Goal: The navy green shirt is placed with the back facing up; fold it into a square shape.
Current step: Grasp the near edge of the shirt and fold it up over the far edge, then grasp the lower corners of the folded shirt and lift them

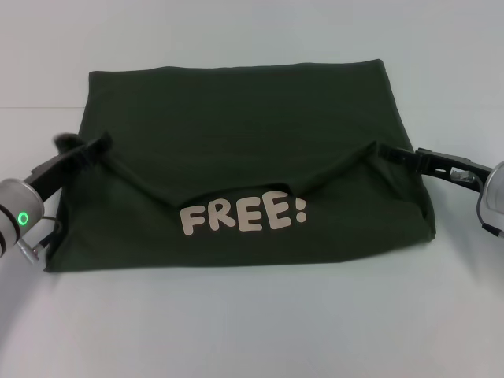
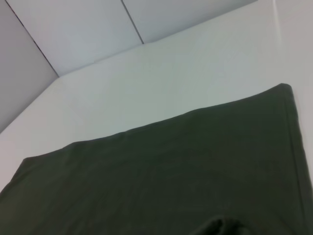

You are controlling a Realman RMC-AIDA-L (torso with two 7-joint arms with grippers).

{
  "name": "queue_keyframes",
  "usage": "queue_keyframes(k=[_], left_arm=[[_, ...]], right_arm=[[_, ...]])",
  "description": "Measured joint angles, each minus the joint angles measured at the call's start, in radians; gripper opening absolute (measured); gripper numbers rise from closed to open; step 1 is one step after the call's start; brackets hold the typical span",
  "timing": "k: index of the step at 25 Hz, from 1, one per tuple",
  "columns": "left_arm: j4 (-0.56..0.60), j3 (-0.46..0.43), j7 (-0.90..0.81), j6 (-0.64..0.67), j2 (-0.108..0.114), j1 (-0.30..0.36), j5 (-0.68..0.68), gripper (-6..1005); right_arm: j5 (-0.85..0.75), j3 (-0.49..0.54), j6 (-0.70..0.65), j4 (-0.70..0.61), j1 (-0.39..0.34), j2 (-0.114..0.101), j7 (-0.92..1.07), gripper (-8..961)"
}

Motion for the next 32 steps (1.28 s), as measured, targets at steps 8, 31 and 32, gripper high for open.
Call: queue_keyframes(k=[8,31,32], left_arm=[[0.035,0.174,-0.183,0.137,0.037,0.091,0.004,742],[0.187,0.261,-0.628,0.461,0.192,0.219,0.390,741],[0.188,0.261,-0.634,0.462,0.195,0.217,0.395,741]], right_arm=[[0.081,-0.001,-0.084,-0.017,-0.046,-0.004,-0.048,946],[0.081,-0.180,-0.625,-0.119,-0.264,-0.013,-0.378,931],[0.080,-0.207,-0.655,-0.121,-0.270,-0.012,-0.412,930]])
